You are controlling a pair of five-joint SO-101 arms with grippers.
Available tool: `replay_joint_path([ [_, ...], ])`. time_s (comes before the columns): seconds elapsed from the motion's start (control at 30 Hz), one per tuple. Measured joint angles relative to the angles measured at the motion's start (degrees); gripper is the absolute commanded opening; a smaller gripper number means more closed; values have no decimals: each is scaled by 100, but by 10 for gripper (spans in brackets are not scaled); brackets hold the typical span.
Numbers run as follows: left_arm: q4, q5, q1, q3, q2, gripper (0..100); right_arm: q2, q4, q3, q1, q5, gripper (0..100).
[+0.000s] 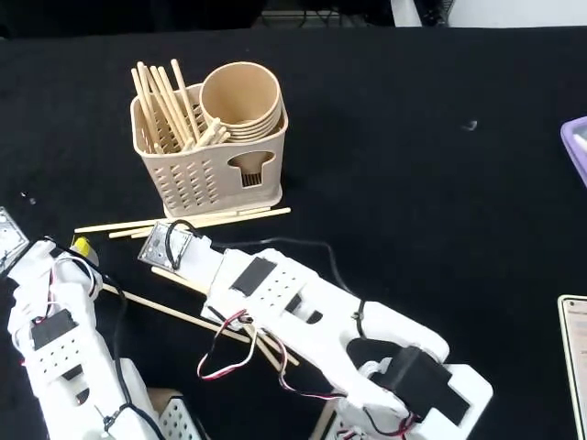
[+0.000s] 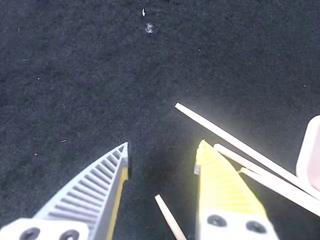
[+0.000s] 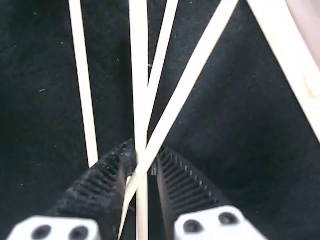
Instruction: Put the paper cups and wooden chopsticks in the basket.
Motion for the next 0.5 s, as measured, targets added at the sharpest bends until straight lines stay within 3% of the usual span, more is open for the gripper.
replay_joint_path([
  [0.13,0,0,0,0,0,220,0,0,0,9,0,21],
  [0.3,0,0,0,0,0,220,0,0,0,325,9,134],
  [0.5,0,0,0,0,0,220,18,0,0,545,26,51],
])
